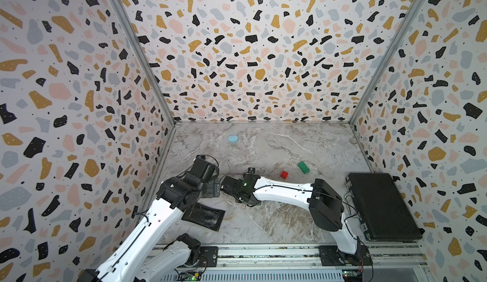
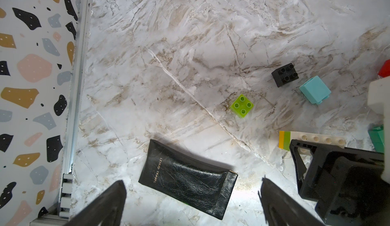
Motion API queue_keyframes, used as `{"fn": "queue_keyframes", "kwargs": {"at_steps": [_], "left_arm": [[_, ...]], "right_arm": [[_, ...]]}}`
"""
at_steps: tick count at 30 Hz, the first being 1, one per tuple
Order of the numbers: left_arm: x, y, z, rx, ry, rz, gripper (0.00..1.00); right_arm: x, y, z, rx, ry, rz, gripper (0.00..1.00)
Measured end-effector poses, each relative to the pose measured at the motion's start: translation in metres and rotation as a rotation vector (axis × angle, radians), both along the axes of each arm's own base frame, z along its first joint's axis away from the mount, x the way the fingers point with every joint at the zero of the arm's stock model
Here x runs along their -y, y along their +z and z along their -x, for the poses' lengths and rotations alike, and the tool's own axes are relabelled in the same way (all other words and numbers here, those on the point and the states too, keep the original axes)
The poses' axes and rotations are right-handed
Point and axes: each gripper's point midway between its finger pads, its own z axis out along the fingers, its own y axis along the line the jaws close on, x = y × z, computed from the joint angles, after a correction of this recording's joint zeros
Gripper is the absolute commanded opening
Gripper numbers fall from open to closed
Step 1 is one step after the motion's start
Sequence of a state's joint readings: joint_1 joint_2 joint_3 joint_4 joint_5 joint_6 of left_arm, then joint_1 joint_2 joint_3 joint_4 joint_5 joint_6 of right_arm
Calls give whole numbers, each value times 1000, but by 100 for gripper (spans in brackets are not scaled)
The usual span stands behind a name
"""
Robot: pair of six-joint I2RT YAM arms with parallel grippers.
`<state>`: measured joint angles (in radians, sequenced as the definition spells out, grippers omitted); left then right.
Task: Assemble the letter h with lego
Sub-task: Assemble the lego brick with the lego brick.
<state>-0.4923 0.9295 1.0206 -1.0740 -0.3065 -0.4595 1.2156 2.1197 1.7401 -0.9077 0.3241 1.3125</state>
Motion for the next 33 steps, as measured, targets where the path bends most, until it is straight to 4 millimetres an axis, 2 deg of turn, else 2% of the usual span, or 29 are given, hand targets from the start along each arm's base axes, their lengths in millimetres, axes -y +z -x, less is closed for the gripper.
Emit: {"fn": "queue_keyframes", "kwargs": {"at_steps": [10, 18, 27, 33], "left_arm": [[-5, 2, 1, 8, 13, -16, 99], [-5, 1, 3, 2, 11, -16, 99], [-4, 0, 3, -2, 6, -10, 99], [-4, 0, 3, -2, 6, -9, 99]], "right_arm": [[-10, 0, 2, -19, 35, -19, 4], [-14, -3, 2, -13, 45, -40, 11], [-19, -4, 2, -8, 68, -66, 14], [-19, -4, 2, -6, 84, -60, 32]]}}
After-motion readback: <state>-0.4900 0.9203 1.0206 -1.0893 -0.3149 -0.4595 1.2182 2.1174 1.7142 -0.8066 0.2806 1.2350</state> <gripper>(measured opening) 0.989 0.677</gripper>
